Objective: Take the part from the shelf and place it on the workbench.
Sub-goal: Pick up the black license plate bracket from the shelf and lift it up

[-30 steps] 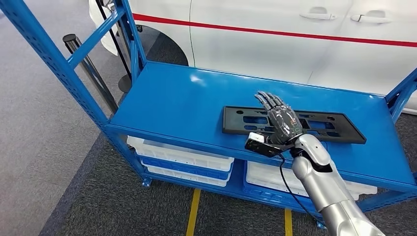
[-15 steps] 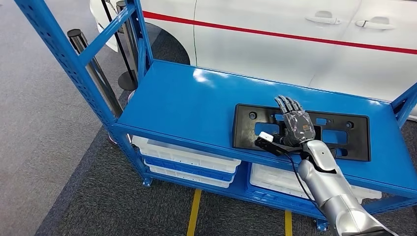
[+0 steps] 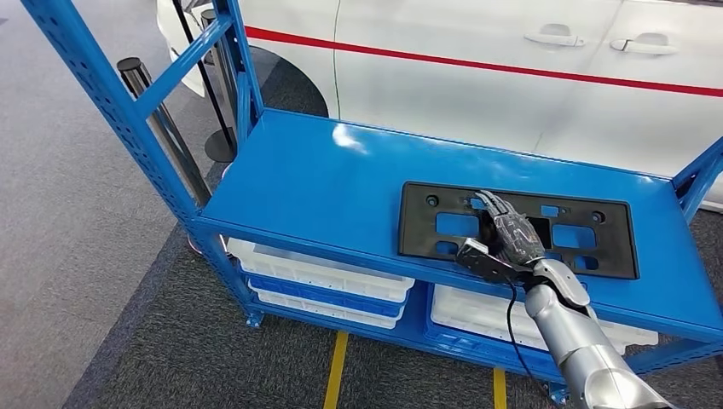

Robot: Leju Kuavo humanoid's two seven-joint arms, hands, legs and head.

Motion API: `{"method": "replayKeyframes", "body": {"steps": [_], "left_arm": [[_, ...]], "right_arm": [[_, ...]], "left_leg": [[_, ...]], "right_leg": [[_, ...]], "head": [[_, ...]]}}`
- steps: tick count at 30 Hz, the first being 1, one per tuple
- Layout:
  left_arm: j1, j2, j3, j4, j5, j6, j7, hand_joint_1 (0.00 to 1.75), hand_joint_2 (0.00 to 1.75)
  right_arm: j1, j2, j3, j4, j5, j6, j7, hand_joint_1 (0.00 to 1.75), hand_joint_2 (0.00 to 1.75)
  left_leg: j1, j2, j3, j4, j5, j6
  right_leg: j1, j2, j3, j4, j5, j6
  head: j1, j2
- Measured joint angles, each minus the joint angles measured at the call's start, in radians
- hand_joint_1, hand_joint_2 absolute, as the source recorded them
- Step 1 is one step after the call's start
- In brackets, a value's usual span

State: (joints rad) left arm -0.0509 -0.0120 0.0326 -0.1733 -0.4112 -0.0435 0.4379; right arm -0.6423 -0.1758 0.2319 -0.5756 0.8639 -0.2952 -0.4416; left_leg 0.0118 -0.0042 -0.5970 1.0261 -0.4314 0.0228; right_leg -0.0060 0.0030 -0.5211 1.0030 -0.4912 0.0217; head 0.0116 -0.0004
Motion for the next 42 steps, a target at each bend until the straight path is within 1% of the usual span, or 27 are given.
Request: {"method": "replayKeyframes", "body": {"steps": [7,12,16,20,25,29,36,42], "left_arm": [[0.0,-0.001,0.008,0.0,-0.001,0.0,0.0,0.0,0.0],[0.0,-0.001,0.014,0.0,-0.004,-0.003,0.0,0.0,0.0],[0.001,-0.002,0.026,0.0,-0.018,-0.007,-0.004,0.0,0.0],[0.001,-0.005,0.041,0.0,-0.028,-0.006,-0.006,0.0,0.0],[0.002,-0.009,0.062,0.0,-0.038,-0.002,0.0,0.0,0.0],[0.002,-0.011,0.071,0.0,-0.044,-0.006,-0.001,0.0,0.0],[0.002,-0.011,0.085,0.0,-0.062,-0.009,-0.013,0.0,0.0],[0.002,-0.011,0.098,0.0,-0.08,-0.009,-0.016,0.0,0.0]], "right_arm": [[0.022,0.002,-0.027,-0.031,-0.002,0.002,0.001,0.0,0.0],[0.037,0.003,-0.036,-0.072,-0.036,0.001,-0.03,0.0,0.0],[0.086,0.009,-0.036,-0.2,-0.062,-0.021,-0.013,0.0,0.0],[0.15,0.017,-0.036,-0.374,-0.115,-0.041,-0.002,0.0,0.0],[0.203,0.013,-0.034,-0.578,-0.154,-0.003,0.02,0.0,0.0],[0.222,-0.001,-0.031,-0.645,-0.144,0.018,0.025,0.0,1.75],[0.223,-0.033,-0.017,-0.632,-0.099,0.07,0.028,0.0,1.75],[0.215,-0.06,0.024,-0.58,-0.011,0.071,0.049,0.0,1.75]], "left_leg": [[0.0,-0.001,-0.005,0.0,0.0,0.0],[0.0,-0.001,-0.007,-0.001,0.0,0.0],[0.0,-0.001,-0.007,-0.001,0.0,0.0],[0.0,-0.001,-0.008,-0.001,0.0,0.0],[0.0,-0.001,-0.008,-0.001,0.0,-0.001],[0.0,-0.001,-0.008,-0.001,0.0,-0.001],[0.0,-0.001,-0.008,-0.001,0.0,-0.001],[0.0,-0.001,-0.009,-0.001,0.0,-0.001]], "right_leg": [[0.0,-0.001,-0.004,0.001,-0.001,-0.001],[0.0,-0.001,-0.006,0.001,-0.001,-0.001],[0.0,-0.002,-0.006,0.001,-0.001,-0.001],[0.0,-0.002,-0.007,0.001,-0.002,-0.001],[0.0,-0.002,-0.008,0.001,-0.002,-0.002],[0.0,-0.002,-0.008,0.001,-0.002,-0.002],[0.0,-0.002,-0.008,0.001,-0.002,-0.002],[0.0,-0.002,-0.008,0.001,-0.002,-0.002]], "head": [[0.0,0.0],[0.0,0.0],[0.0,0.0],[0.0,0.0],[0.0,0.0],[0.0,0.0],[0.0,0.0],[0.0,0.0]]}}
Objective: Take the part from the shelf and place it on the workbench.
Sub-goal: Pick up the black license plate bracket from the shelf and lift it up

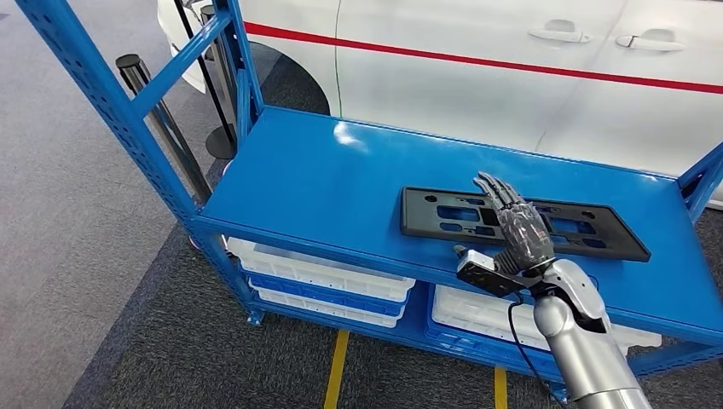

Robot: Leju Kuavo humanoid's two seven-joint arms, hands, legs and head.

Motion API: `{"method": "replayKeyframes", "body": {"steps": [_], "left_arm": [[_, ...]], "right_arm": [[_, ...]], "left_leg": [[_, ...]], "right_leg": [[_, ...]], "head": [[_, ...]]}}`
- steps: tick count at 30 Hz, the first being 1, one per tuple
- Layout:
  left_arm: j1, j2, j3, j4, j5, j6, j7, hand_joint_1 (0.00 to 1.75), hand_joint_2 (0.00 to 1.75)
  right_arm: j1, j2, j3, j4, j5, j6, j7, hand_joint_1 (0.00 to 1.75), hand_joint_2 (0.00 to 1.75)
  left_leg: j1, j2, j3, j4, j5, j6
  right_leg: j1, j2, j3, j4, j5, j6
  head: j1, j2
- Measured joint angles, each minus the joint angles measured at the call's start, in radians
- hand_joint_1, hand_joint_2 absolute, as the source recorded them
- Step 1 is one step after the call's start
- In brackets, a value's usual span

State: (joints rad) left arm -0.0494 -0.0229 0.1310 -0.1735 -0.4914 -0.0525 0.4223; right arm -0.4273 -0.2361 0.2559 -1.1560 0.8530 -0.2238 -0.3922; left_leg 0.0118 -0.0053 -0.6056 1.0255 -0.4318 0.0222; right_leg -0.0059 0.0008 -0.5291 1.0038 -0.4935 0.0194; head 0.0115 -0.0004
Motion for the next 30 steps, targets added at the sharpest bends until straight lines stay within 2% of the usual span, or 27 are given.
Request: {"method": "replayKeyframes", "body": {"steps": [13,25,30], "left_arm": [[0.0,0.0,0.018,0.0,-0.015,-0.001,-0.001,0.0,0.0],[-0.002,-0.001,0.04,0.0,-0.047,-0.003,-0.002,0.0,0.0],[-0.002,-0.002,0.047,0.0,-0.07,-0.007,-0.002,0.0,0.0]], "right_arm": [[-0.025,-0.007,0.054,0.122,0.06,-0.008,0.018,0.0,1.75],[-0.1,0.024,0.123,0.346,0.157,-0.136,0.078,0.0,1.75],[-0.14,0.042,0.124,0.436,0.226,-0.243,0.139,0.0,1.75]], "left_leg": [[0.0,0.0,0.0,0.0,0.0,0.0],[0.0,0.0,0.001,0.0,0.0,0.0],[0.0,0.0,0.002,0.0,0.0,0.0]], "right_leg": [[0.0,0.0,0.0,0.0,0.0,0.0],[0.0,0.0,0.0,0.0,0.0,0.0],[0.0,0.0,0.001,0.0,0.0,0.0]], "head": [[0.0,0.0],[0.0,0.0],[0.0,0.0]]}}
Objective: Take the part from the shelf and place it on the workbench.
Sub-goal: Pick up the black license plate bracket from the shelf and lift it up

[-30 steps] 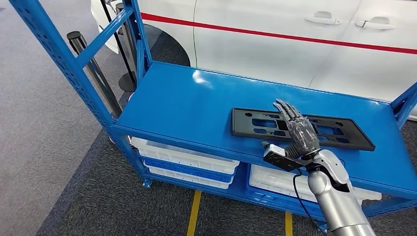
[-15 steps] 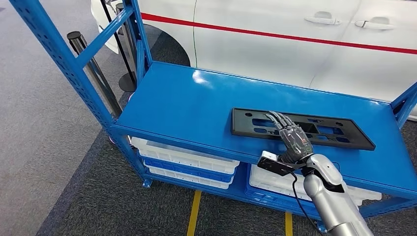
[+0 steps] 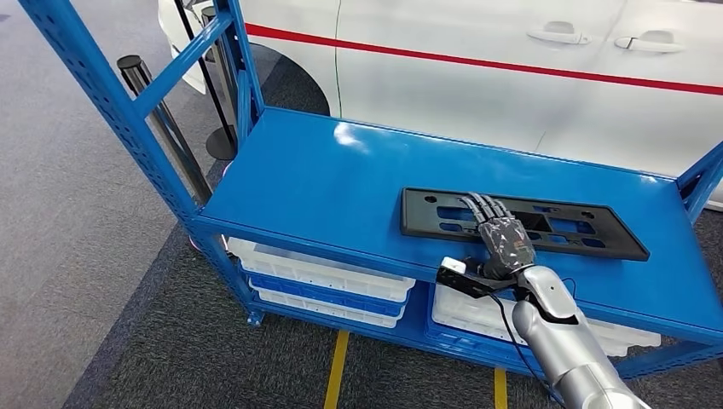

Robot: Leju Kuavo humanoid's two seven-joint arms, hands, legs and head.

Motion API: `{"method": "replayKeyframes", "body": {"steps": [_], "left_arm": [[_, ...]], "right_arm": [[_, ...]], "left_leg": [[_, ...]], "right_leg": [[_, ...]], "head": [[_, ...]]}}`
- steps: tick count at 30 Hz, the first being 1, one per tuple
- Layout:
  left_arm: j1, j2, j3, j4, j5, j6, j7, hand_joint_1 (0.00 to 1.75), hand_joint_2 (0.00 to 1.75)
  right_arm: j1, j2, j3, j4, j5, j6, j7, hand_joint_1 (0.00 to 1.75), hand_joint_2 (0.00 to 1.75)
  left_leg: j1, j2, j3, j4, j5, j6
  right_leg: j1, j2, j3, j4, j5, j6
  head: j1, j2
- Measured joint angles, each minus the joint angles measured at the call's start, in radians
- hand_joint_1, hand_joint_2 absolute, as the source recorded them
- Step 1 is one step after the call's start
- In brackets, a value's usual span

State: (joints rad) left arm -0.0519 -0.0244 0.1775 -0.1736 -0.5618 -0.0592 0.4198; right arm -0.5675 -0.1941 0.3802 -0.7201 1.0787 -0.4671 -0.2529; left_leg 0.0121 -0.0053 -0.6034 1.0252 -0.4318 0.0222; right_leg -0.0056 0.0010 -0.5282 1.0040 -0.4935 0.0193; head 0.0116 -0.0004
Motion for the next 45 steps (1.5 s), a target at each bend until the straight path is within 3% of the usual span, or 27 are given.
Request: {"method": "replayKeyframes", "body": {"steps": [5,9,13,14,20,33,37,45], "left_arm": [[0.0,0.0,0.009,0.0,-0.012,-0.002,0.0,0.0,0.0],[0.0,0.0,0.013,0.0,-0.033,-0.003,-0.002,0.0,0.0],[-0.001,0.0,0.017,0.0,-0.055,-0.009,-0.003,0.0,0.0],[-0.001,0.0,0.019,0.0,-0.06,-0.011,-0.003,0.0,0.0],[-0.001,0.0,0.029,0.0,-0.067,-0.013,-0.003,0.0,0.0],[-0.002,0.0,0.051,0.0,-0.054,-0.023,0.0,0.0,0.0],[-0.002,0.001,0.07,0.0,-0.039,-0.04,-0.007,0.0,1.75],[-0.001,0.001,0.108,0.0,-0.024,-0.041,-0.034,0.0,1.75]], "right_arm": [[-0.022,0.012,-0.002,0.056,0.031,-0.068,0.039,0.0,1.75],[-0.035,0.019,-0.027,0.107,0.076,-0.179,0.099,0.0,1.75],[-0.028,0.018,-0.097,0.12,0.225,-0.221,0.183,1.68,1.75],[-0.025,0.017,-0.125,0.124,0.264,-0.222,0.197,1.75,1.75],[-0.003,0.01,-0.247,0.156,0.281,-0.223,0.169,1.75,1.75],[0.007,0.025,-0.3,0.177,0.306,-0.229,0.142,1.75,1.75],[0.012,0.044,-0.304,0.173,0.306,-0.233,0.117,1.75,1.75],[0.045,0.057,-0.314,0.135,0.288,-0.235,0.068,1.75,1.75]], "left_leg": [[0.0,0.0,0.001,0.0,0.0,0.0],[0.0,0.0,0.001,0.0,0.0,0.0],[0.0,0.0,0.001,0.0,0.0,0.0],[0.0,0.0,0.0,0.0,0.0,0.0],[0.0,0.0,-0.001,0.0,0.0,0.0],[0.0,0.0,-0.001,0.0,0.0,0.0],[0.0,0.0,-0.001,0.0,0.0,0.0],[0.0,0.0,-0.001,0.0,0.0,0.0]], "right_leg": [[0.0,0.0,0.001,0.0,0.0,0.0],[0.0,0.0,0.001,0.0,0.0,0.0],[-0.001,0.0,0.0,0.0,0.0,0.0],[-0.001,0.0,0.0,0.0,0.0,0.0],[0.0,0.001,-0.001,0.0,0.0,0.0],[0.0,0.0,-0.001,0.0,0.0,-0.001],[0.0,0.001,-0.001,0.0,0.0,-0.001],[0.0,0.001,0.0,0.0,0.0,-0.001]], "head": [[0.0,0.0],[0.0,0.0],[0.0,0.0],[0.0,0.0],[0.0,0.0],[0.0,0.0],[0.0,0.0],[0.0,0.0]]}}
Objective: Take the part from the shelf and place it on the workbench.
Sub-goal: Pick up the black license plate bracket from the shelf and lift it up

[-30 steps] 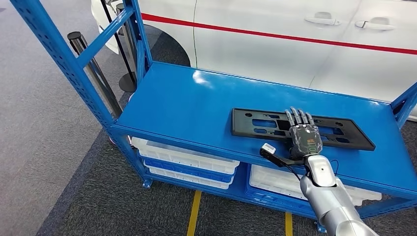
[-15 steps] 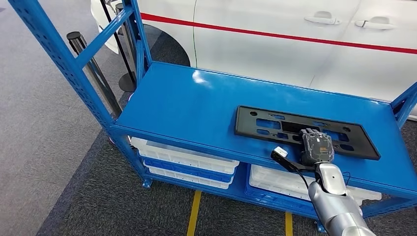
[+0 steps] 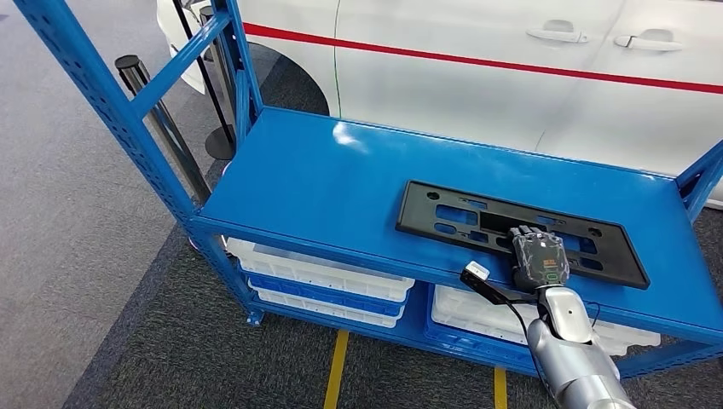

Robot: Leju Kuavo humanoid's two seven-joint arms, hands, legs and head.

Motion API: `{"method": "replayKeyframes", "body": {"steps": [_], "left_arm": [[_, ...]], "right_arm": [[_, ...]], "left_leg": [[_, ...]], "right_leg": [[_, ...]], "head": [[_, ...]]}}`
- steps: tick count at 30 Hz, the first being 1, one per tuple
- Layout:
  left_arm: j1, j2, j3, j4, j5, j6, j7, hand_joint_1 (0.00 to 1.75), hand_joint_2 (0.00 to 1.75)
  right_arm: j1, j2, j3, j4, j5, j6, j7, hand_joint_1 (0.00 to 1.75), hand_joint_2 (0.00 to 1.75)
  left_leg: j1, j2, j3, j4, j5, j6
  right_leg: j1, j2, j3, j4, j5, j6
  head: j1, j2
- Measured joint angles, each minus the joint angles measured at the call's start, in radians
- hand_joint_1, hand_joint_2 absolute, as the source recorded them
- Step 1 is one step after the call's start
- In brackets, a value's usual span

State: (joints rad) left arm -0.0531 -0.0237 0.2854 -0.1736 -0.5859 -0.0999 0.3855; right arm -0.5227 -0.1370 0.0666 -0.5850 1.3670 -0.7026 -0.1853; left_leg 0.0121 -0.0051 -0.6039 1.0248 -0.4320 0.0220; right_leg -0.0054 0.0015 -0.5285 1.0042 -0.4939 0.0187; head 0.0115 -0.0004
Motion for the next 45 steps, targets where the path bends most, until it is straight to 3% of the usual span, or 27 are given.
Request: {"method": "replayKeyframes", "body": {"steps": [14,19,26,28,31,32,33,34,35,37,38,41,43,45], "left_arm": [[0.0,0.0,0.011,0.0,-0.054,0.049,0.012,0.0,1.75],[0.002,0.0,0.019,0.0,-0.07,0.033,0.03,0.0,1.75],[0.005,-0.001,0.033,0.0,-0.094,0.053,0.034,0.0,1.75],[0.004,-0.003,0.035,0.0,-0.095,0.054,0.034,0.0,1.75],[0.004,-0.005,0.037,0.0,-0.096,0.054,0.034,0.0,1.75],[0.004,-0.005,0.038,0.0,-0.097,0.054,0.034,0.0,1.75],[0.004,-0.005,0.038,0.0,-0.099,0.054,0.034,0.0,1.75],[0.004,-0.005,0.039,0.0,-0.101,0.054,0.034,0.0,1.75],[0.004,-0.006,0.04,0.0,-0.104,0.053,0.034,0.0,1.75],[0.003,-0.008,0.046,0.0,-0.108,0.052,0.035,0.0,1.75],[0.003,-0.008,0.049,0.0,-0.109,0.052,0.036,0.0,1.75],[0.003,-0.008,0.059,0.0,-0.11,0.051,0.041,0.0,1.75],[0.004,-0.008,0.066,0.0,-0.11,0.05,0.044,0.0,1.75],[0.004,-0.006,0.076,0.0,-0.109,0.046,0.046,0.0,1.75]], "right_arm": [[0.096,0.022,-0.009,-0.161,0.018,-0.001,-0.04,1.75,1.75],[0.191,0.052,-0.014,-0.383,-0.034,-0.001,-0.169,1.75,1.75],[0.346,0.065,0.036,-0.785,0.066,-0.001,-0.153,1.75,1.75],[0.364,0.064,0.041,-0.847,0.071,-0.001,-0.152,1.75,1.75],[0.386,0.062,0.046,-0.902,0.076,0.0,-0.151,1.75,1.75],[0.396,0.062,0.049,-0.915,0.083,0.0,-0.15,1.75,1.75],[0.404,0.061,0.053,-0.927,0.09,0.0,-0.147,1.75,1.75],[0.411,0.06,0.058,-0.939,0.098,0.0,-0.142,1.75,1.75],[0.415,0.06,0.064,-0.95,0.102,0.0,-0.137,1.75,1.75],[0.42,0.057,0.078,-0.968,0.105,0.0,-0.125,1.75,1.75],[0.422,0.056,0.085,-0.975,0.108,0.0,-0.119,1.75,1.75],[0.425,0.051,0.113,-0.993,0.131,0.001,-0.098,1.75,1.75],[0.423,0.048,0.142,-1.0,0.155,0.001,-0.071,1.75,1.75],[0.417,0.045,0.18,-1.003,0.176,0.001,-0.038,1.75,1.75]], "left_leg": [[0.0,0.0,-0.001,0.0,0.0,0.0],[-0.005,-0.001,-0.003,0.002,-0.003,0.0],[-0.008,-0.002,0.001,-0.006,-0.005,0.013],[-0.002,0.002,0.01,-0.02,0.001,0.022],[-0.001,0.005,0.013,-0.023,0.007,0.028],[-0.001,0.005,0.012,-0.022,0.006,0.027],[-0.001,0.005,0.01,-0.019,0.006,0.026],[0.0,0.005,0.008,-0.015,0.004,0.024],[0.001,0.005,0.007,-0.01,0.002,0.021],[0.001,0.003,0.002,0.0,-0.001,0.009],[0.0,0.002,-0.001,0.003,0.0,0.001],[0.0,0.001,-0.008,0.005,0.007,-0.022],[0.003,0.002,-0.025,0.038,-0.03,-0.033],[0.006,0.002,-0.063,0.145,-0.115,-0.04]], "right_leg": [[0.0,0.0,0.0,0.0,0.0,0.0],[-0.003,-0.001,-0.002,-0.001,-0.001,0.001],[-0.011,-0.002,0.001,-0.001,-0.008,0.011],[-0.011,-0.001,-0.016,0.045,-0.042,0.014],[-0.014,-0.001,-0.097,0.22,-0.133,0.016],[-0.015,-0.001,-0.117,0.258,-0.141,0.018],[-0.018,-0.001,-0.121,0.262,-0.128,0.019],[-0.021,-0.001,-0.107,0.23,-0.097,0.021],[-0.025,-0.002,-0.078,0.17,-0.059,0.022],[-0.024,0.0,-0.027,0.066,-0.013,0.019],[-0.021,0.001,-0.016,0.041,-0.006,0.014],[-0.017,0.003,-0.028,0.034,0.002,-0.008],[-0.018,0.002,-0.039,0.031,0.015,-0.027],[-0.014,0.0,-0.055,0.03,0.028,-0.041]], "head": [[0.0,0.0],[0.0,0.0],[0.0,0.0],[0.001,0.0],[0.002,0.0],[0.002,0.0],[0.002,0.0],[0.002,0.0],[0.002,0.0],[0.001,0.0],[0.001,0.0],[0.001,0.0],[0.0,0.0],[0.0,0.0]]}}
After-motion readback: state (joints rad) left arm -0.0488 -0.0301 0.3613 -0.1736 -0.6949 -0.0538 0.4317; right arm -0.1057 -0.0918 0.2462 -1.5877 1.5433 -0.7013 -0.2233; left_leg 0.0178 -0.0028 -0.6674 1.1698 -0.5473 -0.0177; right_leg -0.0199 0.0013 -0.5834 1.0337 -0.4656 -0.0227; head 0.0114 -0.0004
